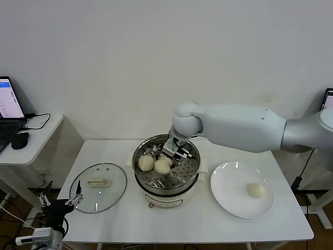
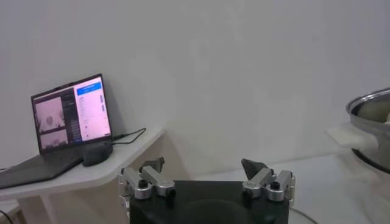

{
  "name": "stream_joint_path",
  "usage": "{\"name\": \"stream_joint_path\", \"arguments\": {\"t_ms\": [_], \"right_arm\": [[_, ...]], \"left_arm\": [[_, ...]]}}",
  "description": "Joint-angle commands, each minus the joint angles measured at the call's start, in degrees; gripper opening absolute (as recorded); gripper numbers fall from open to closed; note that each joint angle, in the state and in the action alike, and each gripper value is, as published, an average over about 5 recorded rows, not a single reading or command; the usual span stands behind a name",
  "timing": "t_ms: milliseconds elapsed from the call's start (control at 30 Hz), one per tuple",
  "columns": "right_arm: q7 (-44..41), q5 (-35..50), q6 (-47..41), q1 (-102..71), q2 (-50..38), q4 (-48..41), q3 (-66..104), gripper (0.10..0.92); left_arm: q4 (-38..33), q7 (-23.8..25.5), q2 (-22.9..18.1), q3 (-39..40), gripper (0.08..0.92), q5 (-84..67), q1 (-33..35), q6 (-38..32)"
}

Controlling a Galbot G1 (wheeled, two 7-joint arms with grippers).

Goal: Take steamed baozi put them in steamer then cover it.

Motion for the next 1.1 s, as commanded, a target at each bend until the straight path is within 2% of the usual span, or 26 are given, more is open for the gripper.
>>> {"name": "stream_joint_path", "arguments": {"t_ms": [33,333,600,700,833,1000,1100], "right_arm": [[-0.06,-5.83,4.97,-0.53,2.21,-0.09,-1.29,0.628],[0.01,-5.16,4.92,-1.36,2.04,0.52,-1.53,0.662],[1.68,-4.20,4.71,0.35,0.80,1.15,-0.70,0.799],[1.86,-2.07,3.25,2.21,-1.42,1.98,-0.11,0.819],[-0.29,4.15,-3.81,5.92,-7.18,4.93,0.26,0.822],[-2.25,11.63,-24.42,8.67,-16.58,8.66,1.19,0.823],[-2.14,13.36,-31.40,8.66,-22.17,10.40,2.22,0.823]], "left_arm": [[0.14,-0.02,-0.19,0.08,0.823,0.02,-0.02,-0.10],[0.20,-0.06,-0.55,0.07,0.823,0.00,0.06,-0.22],[0.07,-0.07,-0.36,-0.22,0.823,-0.10,0.12,-0.26],[0.02,-0.06,-0.14,-0.29,0.823,-0.13,0.14,-0.25],[-0.14,-0.02,0.26,-0.55,0.823,-0.31,0.20,-0.22],[-0.49,0.04,0.82,-0.57,0.823,-0.44,0.05,-0.18],[-0.59,0.06,1.05,-0.26,0.823,-0.44,-0.12,-0.17]]}}
